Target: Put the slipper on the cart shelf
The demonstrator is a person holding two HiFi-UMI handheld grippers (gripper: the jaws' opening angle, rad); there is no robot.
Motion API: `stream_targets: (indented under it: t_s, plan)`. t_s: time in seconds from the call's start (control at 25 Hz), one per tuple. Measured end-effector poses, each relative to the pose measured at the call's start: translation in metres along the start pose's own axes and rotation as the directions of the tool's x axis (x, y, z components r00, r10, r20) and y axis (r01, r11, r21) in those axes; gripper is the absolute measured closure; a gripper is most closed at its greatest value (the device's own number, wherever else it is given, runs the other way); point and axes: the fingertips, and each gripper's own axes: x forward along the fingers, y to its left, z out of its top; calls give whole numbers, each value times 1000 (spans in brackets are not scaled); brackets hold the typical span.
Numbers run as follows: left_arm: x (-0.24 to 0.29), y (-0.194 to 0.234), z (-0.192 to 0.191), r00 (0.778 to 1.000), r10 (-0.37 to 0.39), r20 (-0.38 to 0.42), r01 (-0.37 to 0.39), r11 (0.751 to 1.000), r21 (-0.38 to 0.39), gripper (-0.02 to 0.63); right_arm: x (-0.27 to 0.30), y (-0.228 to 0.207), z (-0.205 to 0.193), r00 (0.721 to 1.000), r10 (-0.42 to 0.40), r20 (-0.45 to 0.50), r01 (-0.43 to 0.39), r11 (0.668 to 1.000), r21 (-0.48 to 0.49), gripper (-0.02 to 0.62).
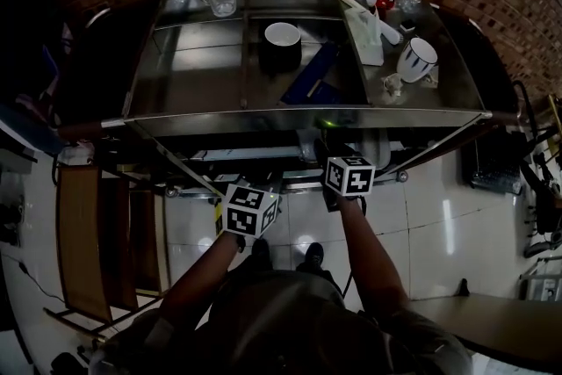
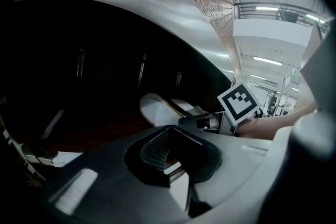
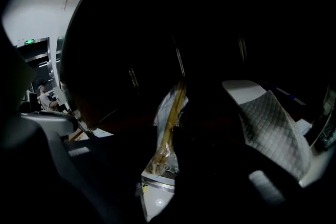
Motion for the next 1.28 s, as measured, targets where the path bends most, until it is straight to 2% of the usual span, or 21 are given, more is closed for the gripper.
stream_targets:
  t_s: [0.24,0.32,0.44,0.72,0.8,0.88,1.0,1.28]
  plan:
    - [5,-15,10,999,43,6,-44,999,15,598,7,-17,-2,1000,-23,-13,22,998,-66,497]
    - [6,-16,13,998,58,13,-58,998,18,598,10,-18,-2,999,-28,-16,26,995,-96,467]
    - [8,-16,16,997,79,19,-79,997,22,598,5,-16,4,1000,1,2,-1,993,-117,401]
    - [7,-20,25,993,109,50,-109,994,10,598,-41,-11,27,990,108,93,-97,988,-116,397]
    - [9,-24,29,992,107,62,-108,994,10,598,-60,-9,33,982,146,119,-134,985,-109,451]
    - [9,-30,32,992,101,73,-102,995,9,598,-79,-6,39,969,189,159,-173,979,-107,586]
    - [6,-37,35,992,93,83,-94,995,9,598,-103,2,46,946,252,202,-233,966,-110,595]
    - [3,-55,48,994,53,100,-57,998,39,598,-140,23,71,909,311,276,-275,948,-162,595]
